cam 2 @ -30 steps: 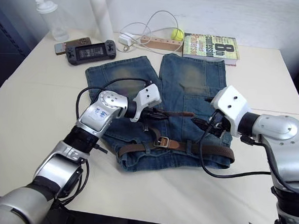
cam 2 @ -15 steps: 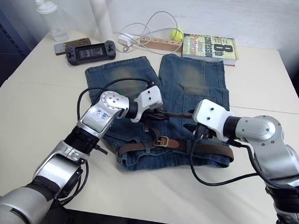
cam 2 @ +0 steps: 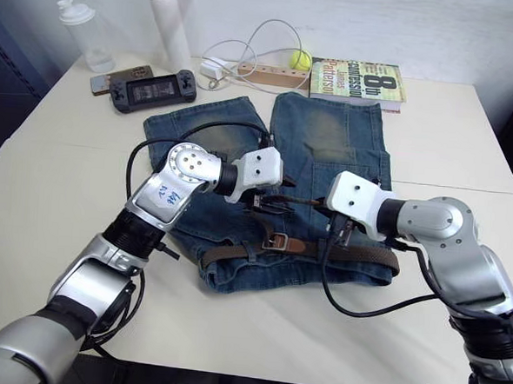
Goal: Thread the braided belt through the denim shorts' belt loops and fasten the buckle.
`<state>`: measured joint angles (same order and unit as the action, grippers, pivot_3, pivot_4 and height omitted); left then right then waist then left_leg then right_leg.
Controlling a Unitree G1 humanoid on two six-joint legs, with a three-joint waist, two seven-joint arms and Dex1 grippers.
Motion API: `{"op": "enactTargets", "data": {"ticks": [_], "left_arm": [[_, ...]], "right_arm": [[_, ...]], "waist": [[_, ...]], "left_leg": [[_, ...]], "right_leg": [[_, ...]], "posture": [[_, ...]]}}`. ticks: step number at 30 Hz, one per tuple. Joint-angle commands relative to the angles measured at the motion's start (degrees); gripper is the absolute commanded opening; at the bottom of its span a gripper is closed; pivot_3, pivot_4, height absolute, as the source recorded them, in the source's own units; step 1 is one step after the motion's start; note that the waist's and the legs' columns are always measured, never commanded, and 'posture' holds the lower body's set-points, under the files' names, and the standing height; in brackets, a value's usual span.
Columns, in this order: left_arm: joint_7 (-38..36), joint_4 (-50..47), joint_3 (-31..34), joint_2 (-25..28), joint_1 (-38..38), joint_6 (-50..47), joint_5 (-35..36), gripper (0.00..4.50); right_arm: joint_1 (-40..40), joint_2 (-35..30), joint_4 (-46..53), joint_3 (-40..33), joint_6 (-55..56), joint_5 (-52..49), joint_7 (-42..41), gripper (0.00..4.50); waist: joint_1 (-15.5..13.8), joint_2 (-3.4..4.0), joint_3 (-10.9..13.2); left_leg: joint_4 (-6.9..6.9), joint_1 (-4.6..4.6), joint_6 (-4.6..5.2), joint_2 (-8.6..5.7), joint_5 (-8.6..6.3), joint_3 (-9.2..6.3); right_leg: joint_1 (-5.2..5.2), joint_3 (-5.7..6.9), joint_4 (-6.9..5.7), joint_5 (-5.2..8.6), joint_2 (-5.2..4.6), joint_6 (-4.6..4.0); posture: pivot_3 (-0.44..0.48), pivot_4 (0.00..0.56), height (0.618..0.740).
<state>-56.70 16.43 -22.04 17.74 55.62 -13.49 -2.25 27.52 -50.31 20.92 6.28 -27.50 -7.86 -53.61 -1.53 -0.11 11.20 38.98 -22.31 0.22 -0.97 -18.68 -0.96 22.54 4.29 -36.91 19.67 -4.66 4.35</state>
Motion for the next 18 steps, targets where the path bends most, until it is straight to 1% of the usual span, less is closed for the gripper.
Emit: {"op": "enactTargets", "data": {"ticks": [1, 6, 8, 9, 10, 11, 12, 14, 15, 18], "left_arm": [[-0.4, -0.8, 0.0, -1.5, 1.7, 2.3, 0.1, 2.78], [-0.3, 2.0, -0.1, -1.8, 1.5, 4.3, -0.9, 2.78], [0.0, 3.1, 0.0, -2.1, 1.7, 4.9, -1.1, 2.26], [0.1, 3.7, 0.2, -2.3, 1.9, 4.9, -1.1, 2.14], [0.1, 4.2, 0.3, -2.4, 2.1, 5.2, -1.1, 1.78], [0.1, 4.8, 0.4, -2.4, 2.3, 5.5, -1.1, 1.28], [0.0, 5.4, 0.5, -2.4, 2.5, 5.8, -1.1, 1.05], [-0.1, 6.2, 0.8, -2.5, 2.9, 6.3, -1.0, 0.18], [-0.2, 6.5, 1.0, -2.7, 3.1, 6.4, -0.7, 0.03], [-0.7, 7.1, 1.6, -3.2, 3.5, 6.0, 0.2, 0.03]], "right_arm": [[0.2, 0.2, 1.5, -1.0, 0.4, 0.1, 0.6, 0.0], [0.0, -0.3, 1.8, -1.5, 0.2, 0.0, 0.8, 0.0], [0.0, -0.4, 2.0, -1.7, 0.1, -0.2, 0.8, 0.0], [-0.1, -0.4, 2.1, -1.8, -0.1, -0.4, 0.8, 0.0], [-0.1, -0.4, 2.2, -1.9, -0.2, -0.5, 0.8, 0.0], [-0.2, -0.4, 2.3, -2.0, -0.4, -0.7, 0.7, 0.0], [-0.2, -0.4, 2.4, -2.1, -0.5, -0.8, 0.7, 0.0], [-0.3, -0.4, 2.7, -2.3, -0.7, -1.0, 0.8, 0.0], [-0.4, -0.5, 2.8, -2.4, -0.9, -1.2, 0.8, 0.0], [-0.6, 0.1, 3.2, -3.1, -1.7, -1.2, 2.0, 0.0]], "waist": [[0.0, 0.0, 0.0], [0.2, 0.0, 0.0], [0.2, 0.0, 0.0], [0.2, 0.0, 0.0], [0.1, 0.0, 0.0], [0.1, 0.0, 0.0], [0.1, 0.0, 0.0], [0.1, 0.0, 0.0], [0.1, 0.0, 0.0], [0.1, 0.0, 0.0]], "left_leg": [[0.02, 0.0, 0.01, 0.0, 0.0, 0.0], [0.06, 0.01, 0.02, 0.0, 0.0, 0.01], [0.06, 0.02, 0.02, 0.0, 0.0, 0.02], [0.08, 0.03, 0.02, 0.01, 0.0, 0.02], [0.08, 0.02, 0.02, 0.0, 0.0, 0.02], [0.09, 0.02, 0.02, 0.0, 0.0, 0.02], [0.1, 0.01, 0.03, 0.0, 0.0, 0.02], [0.11, 0.0, 0.04, -0.01, -0.01, 0.02], [0.11, 0.0, 0.04, -0.02, -0.01, 0.02], [0.11, 0.0, 0.05, -0.02, -0.01, 0.02]], "right_leg": [[0.0, -0.01, -0.02, 0.0, 0.0, 0.0], [0.0, -0.02, -0.08, 0.0, 0.0, 0.0], [0.0, -0.03, -0.11, 0.0, 0.01, 0.0], [0.0, -0.03, -0.13, 0.0, 0.01, 0.0], [0.02, -0.03, -0.14, 0.0, 0.01, 0.0], [0.01, -0.04, -0.15, 0.0, 0.0, 0.0], [0.01, -0.03, -0.15, 0.0, 0.0, 0.0], [0.01, -0.03, -0.14, 0.0, 0.0, 0.0], [0.01, -0.03, -0.14, 0.0, -0.01, 0.0], [0.01, -0.04, -0.15, 0.0, 0.0, 0.0]], "posture": [[0.0, 0.15, 0.735], [0.0, 0.15, 0.735], [0.0, 0.15, 0.735], [0.0, 0.15, 0.735], [0.0, 0.15, 0.735], [0.0, 0.15, 0.735], [0.0, 0.15, 0.735], [0.0, 0.15, 0.735], [0.0, 0.15, 0.735], [0.0, 0.15, 0.735]]}}
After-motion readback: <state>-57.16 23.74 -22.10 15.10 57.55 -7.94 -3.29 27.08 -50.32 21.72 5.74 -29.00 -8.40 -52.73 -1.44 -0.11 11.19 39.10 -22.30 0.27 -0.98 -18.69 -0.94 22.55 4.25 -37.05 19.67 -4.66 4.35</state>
